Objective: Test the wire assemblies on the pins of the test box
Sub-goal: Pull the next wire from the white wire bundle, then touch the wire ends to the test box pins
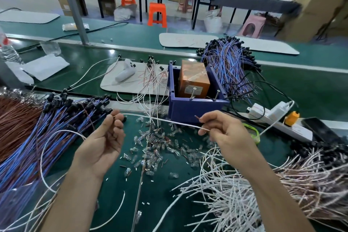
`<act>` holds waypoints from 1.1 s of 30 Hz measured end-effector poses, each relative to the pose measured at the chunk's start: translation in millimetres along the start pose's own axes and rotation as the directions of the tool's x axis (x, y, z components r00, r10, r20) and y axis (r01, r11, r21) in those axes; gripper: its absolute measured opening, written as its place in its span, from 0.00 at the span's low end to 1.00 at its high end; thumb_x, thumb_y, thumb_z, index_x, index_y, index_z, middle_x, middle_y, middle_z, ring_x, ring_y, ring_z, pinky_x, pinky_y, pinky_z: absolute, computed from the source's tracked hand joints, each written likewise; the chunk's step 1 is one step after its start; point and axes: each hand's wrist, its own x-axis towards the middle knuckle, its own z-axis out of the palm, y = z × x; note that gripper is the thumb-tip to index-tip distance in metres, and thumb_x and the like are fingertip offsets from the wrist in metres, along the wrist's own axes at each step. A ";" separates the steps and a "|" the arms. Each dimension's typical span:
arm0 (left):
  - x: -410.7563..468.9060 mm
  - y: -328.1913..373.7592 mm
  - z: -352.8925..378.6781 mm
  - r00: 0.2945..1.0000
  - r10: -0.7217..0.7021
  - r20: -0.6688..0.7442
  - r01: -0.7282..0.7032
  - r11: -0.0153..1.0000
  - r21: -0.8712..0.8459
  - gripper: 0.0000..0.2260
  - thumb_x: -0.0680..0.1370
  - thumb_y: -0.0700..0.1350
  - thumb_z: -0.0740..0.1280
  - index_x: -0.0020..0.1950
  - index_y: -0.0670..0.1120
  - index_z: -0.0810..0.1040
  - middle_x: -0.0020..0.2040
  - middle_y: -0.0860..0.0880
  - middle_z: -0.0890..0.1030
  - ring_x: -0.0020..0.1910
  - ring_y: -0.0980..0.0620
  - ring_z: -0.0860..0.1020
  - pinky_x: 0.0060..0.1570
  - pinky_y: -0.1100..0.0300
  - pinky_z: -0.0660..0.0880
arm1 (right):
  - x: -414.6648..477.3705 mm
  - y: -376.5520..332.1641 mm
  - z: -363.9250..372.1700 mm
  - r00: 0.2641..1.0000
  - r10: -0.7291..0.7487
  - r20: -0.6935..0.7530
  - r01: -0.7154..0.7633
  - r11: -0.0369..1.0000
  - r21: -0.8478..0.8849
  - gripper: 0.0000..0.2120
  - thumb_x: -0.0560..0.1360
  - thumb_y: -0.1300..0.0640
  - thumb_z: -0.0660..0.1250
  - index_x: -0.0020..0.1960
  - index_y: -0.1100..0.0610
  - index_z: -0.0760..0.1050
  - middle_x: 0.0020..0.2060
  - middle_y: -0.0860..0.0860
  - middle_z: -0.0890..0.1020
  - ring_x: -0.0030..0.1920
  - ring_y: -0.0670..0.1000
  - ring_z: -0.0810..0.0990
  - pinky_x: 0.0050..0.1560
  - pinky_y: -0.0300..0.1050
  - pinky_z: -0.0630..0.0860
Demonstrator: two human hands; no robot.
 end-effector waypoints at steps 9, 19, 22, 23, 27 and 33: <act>14.9 -1.2 -11.1 0.937 0.186 -0.295 -0.145 0.977 0.154 0.10 0.85 0.47 0.62 0.48 0.47 0.80 0.29 0.54 0.81 0.25 0.62 0.76 0.25 0.73 0.71 | 1.4 11.6 8.7 0.993 0.016 -0.121 -0.009 0.999 0.052 0.17 0.80 0.66 0.66 0.42 0.48 0.86 0.33 0.47 0.85 0.35 0.53 0.82 0.40 0.53 0.79; -10.9 -20.0 18.7 0.819 0.564 0.099 -0.172 0.077 0.982 0.07 0.72 0.62 0.75 0.38 0.62 0.86 0.28 0.56 0.81 0.25 0.57 0.76 0.30 0.62 0.70 | -9.9 -16.3 0.1 0.969 -0.145 -0.200 0.076 0.945 -0.317 0.12 0.78 0.63 0.68 0.44 0.48 0.85 0.32 0.45 0.84 0.31 0.47 0.79 0.31 0.42 0.72; -28.9 -53.9 47.3 0.871 0.348 0.347 -0.401 0.097 0.911 0.14 0.69 0.54 0.80 0.51 0.69 0.85 0.38 0.61 0.85 0.31 0.60 0.79 0.33 0.67 0.76 | -11.5 -23.1 14.1 0.984 -0.143 -0.105 0.093 0.919 -0.384 0.11 0.80 0.61 0.67 0.47 0.48 0.85 0.32 0.47 0.83 0.32 0.49 0.78 0.33 0.44 0.72; -31.4 -64.2 53.8 0.868 0.296 0.398 -0.448 0.125 0.885 0.15 0.70 0.51 0.80 0.53 0.67 0.85 0.40 0.62 0.85 0.32 0.62 0.79 0.34 0.70 0.75 | -11.7 -23.4 16.8 0.987 -0.140 -0.073 0.101 0.914 -0.393 0.11 0.80 0.59 0.66 0.47 0.47 0.85 0.32 0.47 0.83 0.31 0.48 0.78 0.32 0.43 0.72; -28.5 -83.0 62.1 0.859 0.243 0.450 -0.500 0.217 0.838 0.12 0.73 0.43 0.79 0.44 0.62 0.88 0.37 0.60 0.86 0.36 0.62 0.83 0.37 0.71 0.76 | -17.6 -21.9 19.1 0.987 -0.157 -0.019 0.139 0.915 -0.378 0.10 0.80 0.57 0.67 0.48 0.46 0.85 0.31 0.45 0.82 0.32 0.46 0.78 0.31 0.41 0.72; -11.7 -53.9 35.8 0.880 0.415 0.231 -0.318 0.154 0.935 0.14 0.73 0.44 0.78 0.41 0.67 0.86 0.41 0.59 0.87 0.33 0.61 0.79 0.36 0.69 0.75 | -19.0 -14.0 -11.4 0.972 -0.118 -0.204 0.038 0.933 -0.357 0.10 0.78 0.60 0.69 0.44 0.47 0.86 0.31 0.42 0.83 0.31 0.45 0.81 0.36 0.46 0.77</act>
